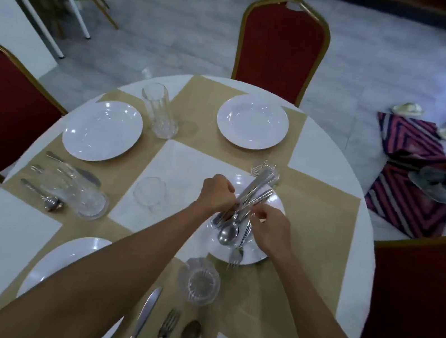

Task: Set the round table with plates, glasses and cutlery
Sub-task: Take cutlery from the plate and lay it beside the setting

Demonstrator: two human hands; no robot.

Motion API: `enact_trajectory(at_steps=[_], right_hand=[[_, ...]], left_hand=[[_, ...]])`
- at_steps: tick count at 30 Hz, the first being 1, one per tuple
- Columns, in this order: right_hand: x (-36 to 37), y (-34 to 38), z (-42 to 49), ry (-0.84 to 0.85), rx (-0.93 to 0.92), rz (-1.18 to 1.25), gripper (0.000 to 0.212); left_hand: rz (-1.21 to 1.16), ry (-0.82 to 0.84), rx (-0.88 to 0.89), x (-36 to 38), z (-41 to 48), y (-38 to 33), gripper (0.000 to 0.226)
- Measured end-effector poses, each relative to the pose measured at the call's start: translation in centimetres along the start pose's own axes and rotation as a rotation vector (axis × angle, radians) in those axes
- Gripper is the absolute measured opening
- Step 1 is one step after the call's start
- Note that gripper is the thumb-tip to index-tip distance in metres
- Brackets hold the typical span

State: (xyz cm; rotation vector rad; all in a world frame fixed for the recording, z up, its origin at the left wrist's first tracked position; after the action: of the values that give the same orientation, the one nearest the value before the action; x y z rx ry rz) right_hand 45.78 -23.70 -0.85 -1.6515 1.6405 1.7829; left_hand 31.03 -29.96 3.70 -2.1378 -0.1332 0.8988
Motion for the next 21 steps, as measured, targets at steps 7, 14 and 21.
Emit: enact_trajectory(at_steps=[7,14,21], right_hand=[[1.2,-1.0,0.6,-0.002,0.024,0.044,0.035],[1.4,-1.5,0.9,-0.025,0.033,0.021,0.034],[0.1,-0.2,1.5,-0.061,0.006,0.007,0.029]], left_hand=[[0.173,0.074,0.037,2.1,2.7,2.0,0.014],[0.203,0.108,0.001,3.2,3.0,3.0,0.015],[0.192,0.126,-0.014,2.3,2.9,3.1,0.015]])
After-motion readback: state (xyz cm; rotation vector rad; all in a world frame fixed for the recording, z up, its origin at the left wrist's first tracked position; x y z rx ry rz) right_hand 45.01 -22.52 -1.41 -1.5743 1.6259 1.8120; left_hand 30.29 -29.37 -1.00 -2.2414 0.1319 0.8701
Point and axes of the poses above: each hand's wrist, its own z-axis towards the middle knuckle, its own x-axis out of the palm, y = z × x, the point moved 2 cm from there along z, towards the middle knuckle, and after that the axes turned 9 degrees about -z, right-handed, at the moved point
